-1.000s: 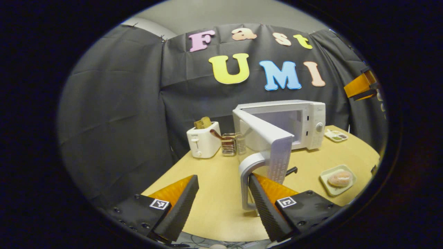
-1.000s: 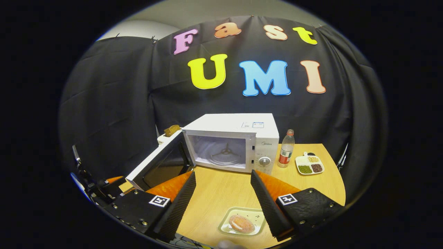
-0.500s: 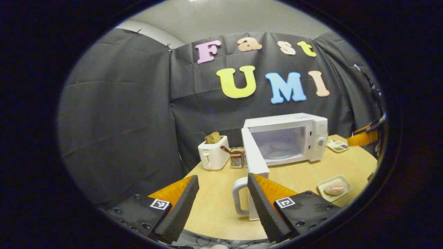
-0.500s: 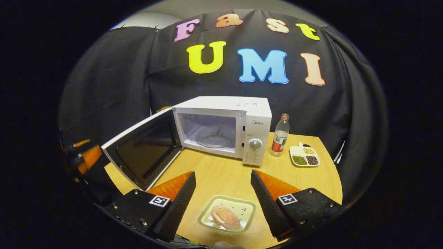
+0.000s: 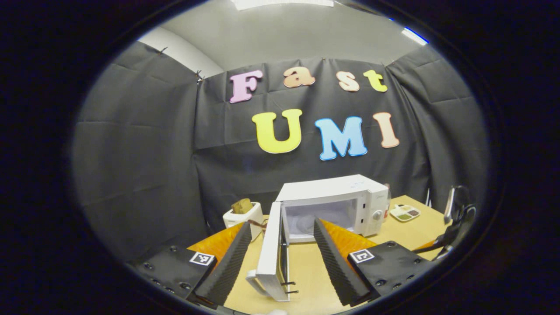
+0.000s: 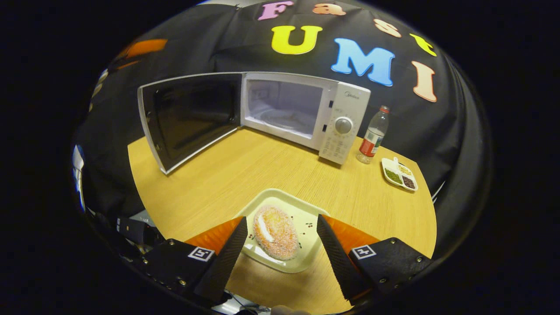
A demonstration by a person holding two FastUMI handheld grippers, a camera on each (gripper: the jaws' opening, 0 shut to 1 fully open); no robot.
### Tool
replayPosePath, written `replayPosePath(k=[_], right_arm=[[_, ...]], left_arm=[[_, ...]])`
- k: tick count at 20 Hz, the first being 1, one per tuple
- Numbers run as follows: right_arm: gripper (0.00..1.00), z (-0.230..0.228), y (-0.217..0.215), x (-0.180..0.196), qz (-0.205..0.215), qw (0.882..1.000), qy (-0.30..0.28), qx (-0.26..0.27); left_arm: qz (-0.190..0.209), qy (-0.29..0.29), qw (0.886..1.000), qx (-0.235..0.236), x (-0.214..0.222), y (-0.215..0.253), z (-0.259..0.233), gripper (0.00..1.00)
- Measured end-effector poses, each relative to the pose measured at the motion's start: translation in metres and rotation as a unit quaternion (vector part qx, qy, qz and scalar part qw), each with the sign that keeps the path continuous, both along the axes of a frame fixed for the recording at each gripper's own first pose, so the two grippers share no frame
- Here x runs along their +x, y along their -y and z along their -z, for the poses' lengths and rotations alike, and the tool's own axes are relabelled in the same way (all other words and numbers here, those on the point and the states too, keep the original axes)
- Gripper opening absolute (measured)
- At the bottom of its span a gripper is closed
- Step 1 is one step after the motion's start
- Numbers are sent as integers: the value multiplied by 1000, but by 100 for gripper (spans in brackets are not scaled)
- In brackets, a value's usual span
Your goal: Open the microwave oven with the left hand, put the food in, and close the microwave oven.
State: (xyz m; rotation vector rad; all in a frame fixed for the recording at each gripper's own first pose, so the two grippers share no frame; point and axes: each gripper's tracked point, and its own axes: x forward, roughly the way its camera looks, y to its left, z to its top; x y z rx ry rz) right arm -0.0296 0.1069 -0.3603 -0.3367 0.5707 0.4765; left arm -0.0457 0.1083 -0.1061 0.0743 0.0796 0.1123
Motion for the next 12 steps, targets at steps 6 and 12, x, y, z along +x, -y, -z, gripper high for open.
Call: replayPosePath(k=[6, 12], right_arm=[[98, 29, -4, 15, -47, 996, 19, -69], [95, 46, -8, 22, -58, 995, -5, -77]], left_arm=[[5, 8, 1000, 4, 12, 18, -9, 99], [-4, -11, 1000, 10, 13, 5, 2, 93]])
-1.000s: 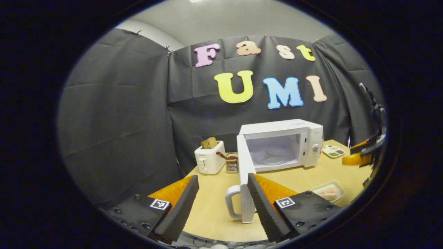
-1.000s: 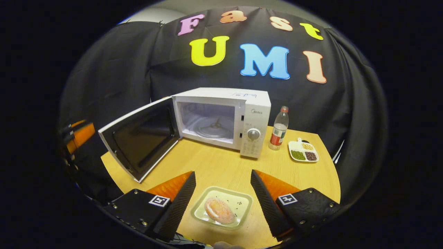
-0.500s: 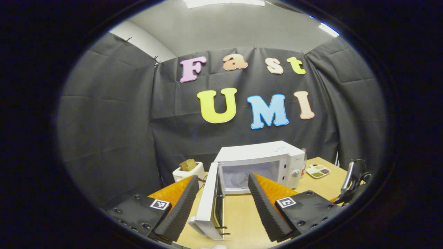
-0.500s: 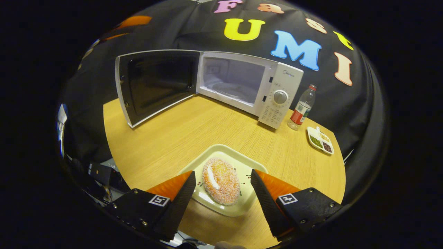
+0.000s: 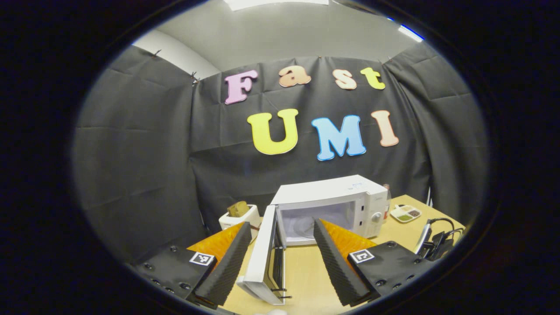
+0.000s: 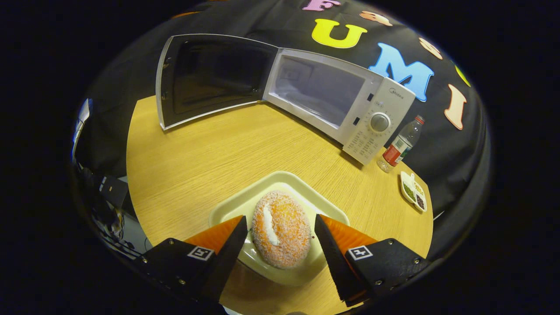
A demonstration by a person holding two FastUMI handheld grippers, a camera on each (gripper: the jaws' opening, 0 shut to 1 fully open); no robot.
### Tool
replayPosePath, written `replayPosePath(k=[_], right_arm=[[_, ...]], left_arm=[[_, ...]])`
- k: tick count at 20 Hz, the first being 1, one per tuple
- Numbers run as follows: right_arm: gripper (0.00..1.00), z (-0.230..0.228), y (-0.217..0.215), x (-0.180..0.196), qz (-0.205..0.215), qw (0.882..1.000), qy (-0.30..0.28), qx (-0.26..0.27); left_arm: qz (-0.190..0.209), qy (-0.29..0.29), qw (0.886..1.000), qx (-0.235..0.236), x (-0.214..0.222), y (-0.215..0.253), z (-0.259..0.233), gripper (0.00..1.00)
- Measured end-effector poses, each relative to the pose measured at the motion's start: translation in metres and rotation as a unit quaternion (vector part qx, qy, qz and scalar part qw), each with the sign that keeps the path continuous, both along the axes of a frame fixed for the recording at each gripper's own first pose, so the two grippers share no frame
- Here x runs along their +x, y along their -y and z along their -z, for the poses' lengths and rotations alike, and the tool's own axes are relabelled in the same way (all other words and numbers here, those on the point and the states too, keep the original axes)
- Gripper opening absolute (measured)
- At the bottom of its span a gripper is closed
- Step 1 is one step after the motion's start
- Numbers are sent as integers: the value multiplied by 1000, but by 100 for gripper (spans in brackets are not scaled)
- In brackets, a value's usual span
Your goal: Open the microwave oven with the left hand, put the food in, and close the microwave oven.
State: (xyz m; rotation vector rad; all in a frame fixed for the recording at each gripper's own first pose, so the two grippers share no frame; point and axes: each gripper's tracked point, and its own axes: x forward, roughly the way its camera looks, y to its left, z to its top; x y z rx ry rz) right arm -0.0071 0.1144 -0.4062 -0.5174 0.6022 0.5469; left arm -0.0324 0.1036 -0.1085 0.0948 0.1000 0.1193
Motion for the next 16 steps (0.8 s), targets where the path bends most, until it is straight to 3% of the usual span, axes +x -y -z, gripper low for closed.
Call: replayPosePath(k=[2, 10, 13, 16], right_arm=[[81, 0, 0, 2, 2, 1000, -9, 4], [70, -8, 2, 6, 50, 994, -73, 68], [70, -41, -9, 14, 83, 984, -85, 134], [70, -86, -36, 37, 121, 960, -101, 231]], left_arm=[[0, -5, 1000, 0, 3, -4, 4, 96], [1, -4, 1000, -6, 21, -11, 4, 94], [9, 3, 1000, -10, 29, -12, -4, 98], [19, 8, 1000, -6, 34, -13, -12, 94]])
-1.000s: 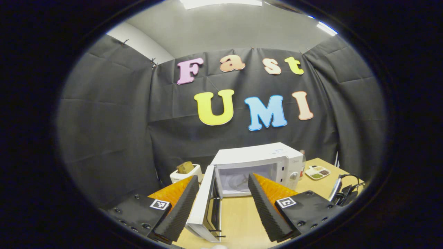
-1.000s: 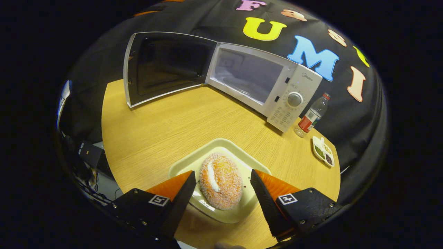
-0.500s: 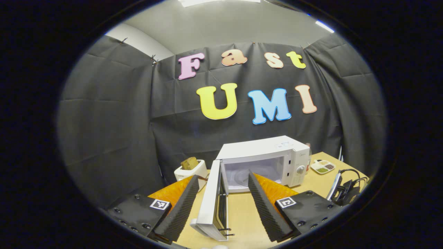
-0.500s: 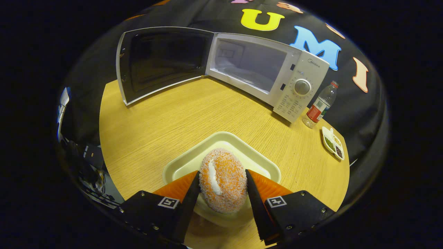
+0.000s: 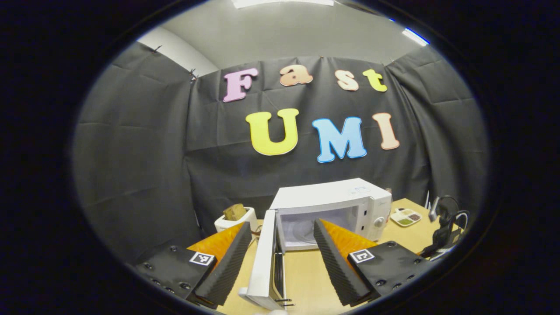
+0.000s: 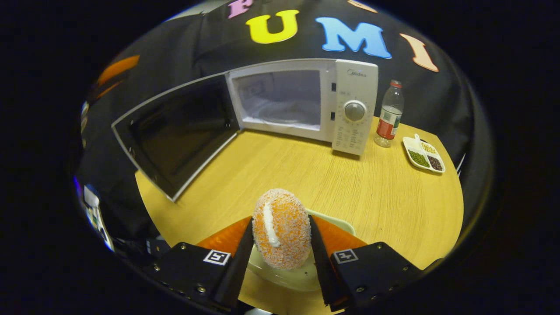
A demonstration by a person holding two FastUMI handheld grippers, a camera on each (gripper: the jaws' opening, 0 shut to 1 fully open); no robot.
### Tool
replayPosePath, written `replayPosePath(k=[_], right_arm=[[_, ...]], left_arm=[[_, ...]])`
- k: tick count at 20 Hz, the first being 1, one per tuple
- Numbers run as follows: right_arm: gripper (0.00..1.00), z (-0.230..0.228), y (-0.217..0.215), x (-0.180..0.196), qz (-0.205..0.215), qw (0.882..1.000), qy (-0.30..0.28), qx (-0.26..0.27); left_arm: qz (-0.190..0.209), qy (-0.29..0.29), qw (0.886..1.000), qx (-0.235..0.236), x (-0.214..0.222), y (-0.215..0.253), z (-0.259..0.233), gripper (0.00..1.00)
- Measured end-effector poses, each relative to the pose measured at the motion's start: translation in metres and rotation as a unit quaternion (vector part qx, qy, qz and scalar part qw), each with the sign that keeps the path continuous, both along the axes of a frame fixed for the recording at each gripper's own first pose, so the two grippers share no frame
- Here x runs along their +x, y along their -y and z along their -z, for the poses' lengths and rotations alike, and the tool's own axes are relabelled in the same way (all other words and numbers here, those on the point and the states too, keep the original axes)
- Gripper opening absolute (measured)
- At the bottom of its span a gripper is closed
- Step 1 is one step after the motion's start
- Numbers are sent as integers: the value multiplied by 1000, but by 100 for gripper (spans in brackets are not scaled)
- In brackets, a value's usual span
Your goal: Open the microwave oven with the left hand, put the food in, and close the microwave oven.
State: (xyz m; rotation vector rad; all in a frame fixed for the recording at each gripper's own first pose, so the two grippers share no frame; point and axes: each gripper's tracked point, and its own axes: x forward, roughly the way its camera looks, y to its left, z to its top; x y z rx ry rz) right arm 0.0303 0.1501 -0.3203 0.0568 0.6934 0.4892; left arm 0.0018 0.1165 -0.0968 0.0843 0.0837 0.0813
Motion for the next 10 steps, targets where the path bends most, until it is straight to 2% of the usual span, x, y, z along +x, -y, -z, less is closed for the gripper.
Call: replayPosePath(k=[1, 3, 6, 7, 8, 10], right_arm=[[70, -14, -12, 12, 14, 999, -6, 34], [70, -37, -37, 39, 34, 995, -10, 93], [70, -51, -72, 85, 56, 989, -6, 136], [70, -50, -88, 97, 66, 985, -10, 156], [70, -52, -104, 112, 71, 981, -15, 179], [70, -52, -127, 137, 87, 977, -11, 195]], left_arm=[[3, 0, 1000, 3, 2, 0, -2, 96], [6, 3, 1000, 6, 5, -2, -6, 94], [17, 6, 1000, 19, 10, 2, -3, 94], [21, 6, 1000, 20, 12, 5, -3, 96], [25, 6, 999, 21, 13, 7, -1, 93], [27, 7, 999, 22, 18, 9, 3, 96]])
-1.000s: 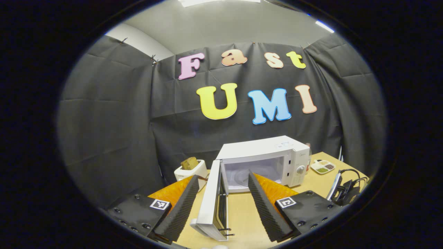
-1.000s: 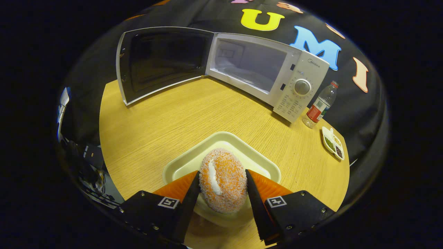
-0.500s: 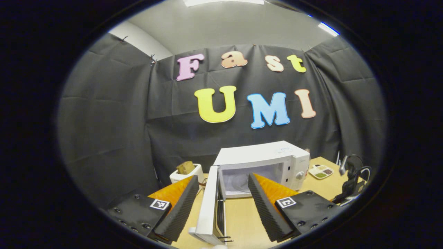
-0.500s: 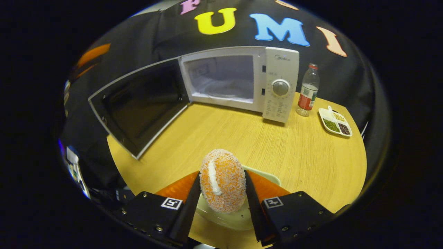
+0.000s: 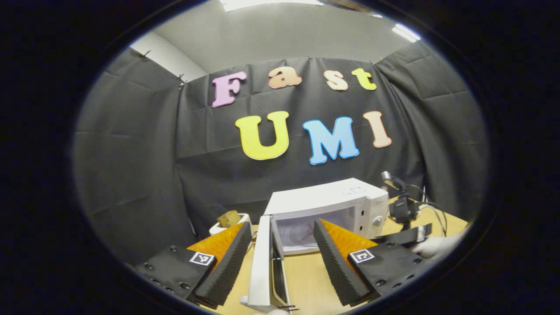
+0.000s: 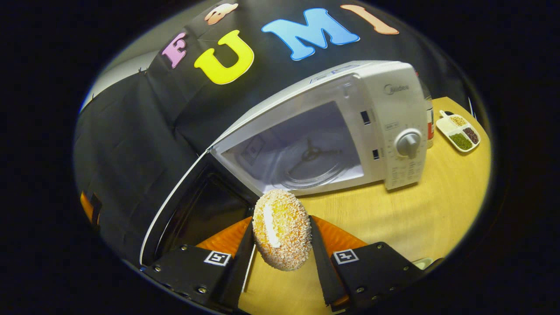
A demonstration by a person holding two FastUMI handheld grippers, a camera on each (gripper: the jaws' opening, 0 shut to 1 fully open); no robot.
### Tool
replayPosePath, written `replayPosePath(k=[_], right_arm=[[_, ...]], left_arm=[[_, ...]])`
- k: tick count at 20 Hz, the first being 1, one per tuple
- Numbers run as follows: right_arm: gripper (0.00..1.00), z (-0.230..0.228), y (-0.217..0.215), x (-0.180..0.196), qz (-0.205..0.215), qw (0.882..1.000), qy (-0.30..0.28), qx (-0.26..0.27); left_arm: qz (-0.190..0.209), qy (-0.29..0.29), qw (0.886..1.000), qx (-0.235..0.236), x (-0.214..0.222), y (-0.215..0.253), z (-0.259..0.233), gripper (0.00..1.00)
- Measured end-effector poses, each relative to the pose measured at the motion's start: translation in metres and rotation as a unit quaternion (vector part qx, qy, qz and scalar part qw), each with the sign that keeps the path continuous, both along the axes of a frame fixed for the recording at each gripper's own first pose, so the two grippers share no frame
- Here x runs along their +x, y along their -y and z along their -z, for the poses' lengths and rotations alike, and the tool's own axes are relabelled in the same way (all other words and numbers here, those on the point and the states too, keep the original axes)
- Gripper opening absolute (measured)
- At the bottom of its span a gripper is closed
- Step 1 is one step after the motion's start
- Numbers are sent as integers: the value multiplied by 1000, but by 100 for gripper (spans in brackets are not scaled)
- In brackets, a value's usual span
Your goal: Open the microwave oven with the left hand, put the food in, and close the microwave oven.
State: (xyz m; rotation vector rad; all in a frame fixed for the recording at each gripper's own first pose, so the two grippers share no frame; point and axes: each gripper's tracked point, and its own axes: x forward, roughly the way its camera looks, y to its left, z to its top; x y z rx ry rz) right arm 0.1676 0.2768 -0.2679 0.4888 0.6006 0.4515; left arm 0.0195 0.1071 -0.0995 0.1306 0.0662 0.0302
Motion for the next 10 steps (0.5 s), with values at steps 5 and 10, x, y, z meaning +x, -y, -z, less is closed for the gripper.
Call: replayPosePath(k=[5, 10], right_arm=[[70, 15, -27, 62, 68, 997, 6, 24], [70, 28, -16, 117, 171, 984, 11, 39]], left_arm=[[2, 5, 1000, -15, 16, 3, 8, 96], [-9, -4, 1000, -13, 16, -11, 20, 99]])
